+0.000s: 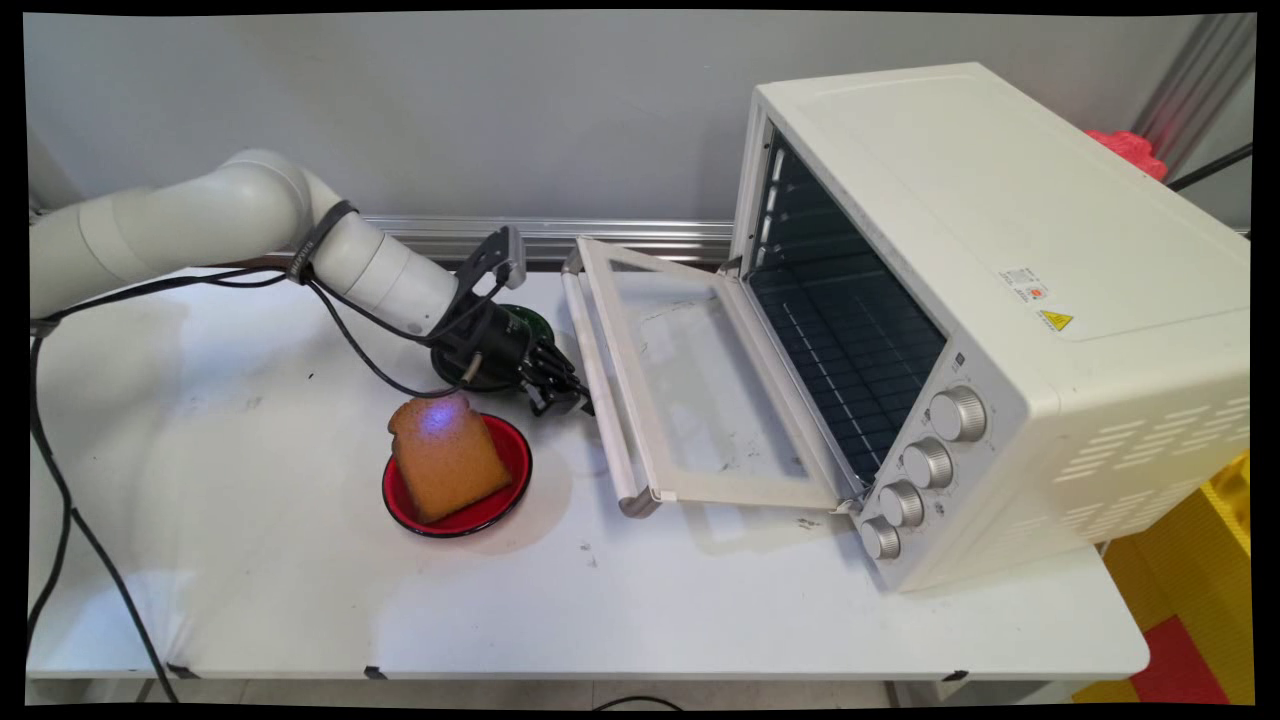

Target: Close the oven

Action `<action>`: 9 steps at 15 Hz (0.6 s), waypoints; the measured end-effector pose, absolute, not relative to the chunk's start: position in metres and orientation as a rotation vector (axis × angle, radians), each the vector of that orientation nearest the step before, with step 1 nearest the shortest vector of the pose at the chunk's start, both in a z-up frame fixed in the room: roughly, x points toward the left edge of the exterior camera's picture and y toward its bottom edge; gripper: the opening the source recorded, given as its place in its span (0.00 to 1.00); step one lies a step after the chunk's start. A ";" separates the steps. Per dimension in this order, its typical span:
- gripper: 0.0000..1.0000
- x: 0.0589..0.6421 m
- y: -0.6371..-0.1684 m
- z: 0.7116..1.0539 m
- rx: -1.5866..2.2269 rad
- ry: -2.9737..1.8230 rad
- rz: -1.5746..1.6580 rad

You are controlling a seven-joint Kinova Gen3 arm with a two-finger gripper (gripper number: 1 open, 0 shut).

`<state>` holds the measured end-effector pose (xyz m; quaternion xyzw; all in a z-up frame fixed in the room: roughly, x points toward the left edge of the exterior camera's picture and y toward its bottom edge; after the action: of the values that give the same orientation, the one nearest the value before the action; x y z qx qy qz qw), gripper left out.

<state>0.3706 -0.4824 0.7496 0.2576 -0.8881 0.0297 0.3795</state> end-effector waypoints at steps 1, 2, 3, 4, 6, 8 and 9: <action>0.00 0.369 -0.483 0.750 0.655 -2.260 0.078; 0.00 0.368 -0.484 0.750 0.652 -2.253 0.080; 0.00 0.366 -0.486 0.751 0.649 -2.242 0.085; 0.00 0.365 -0.487 0.752 0.648 -2.234 0.089; 0.00 0.364 -0.489 0.755 0.646 -2.218 0.097; 0.00 0.364 -0.492 0.757 0.645 -2.205 0.102; 0.00 0.364 -0.493 0.759 0.645 -2.198 0.104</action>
<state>0.3636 -0.4926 0.7590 0.2562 -0.8735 0.0414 0.4119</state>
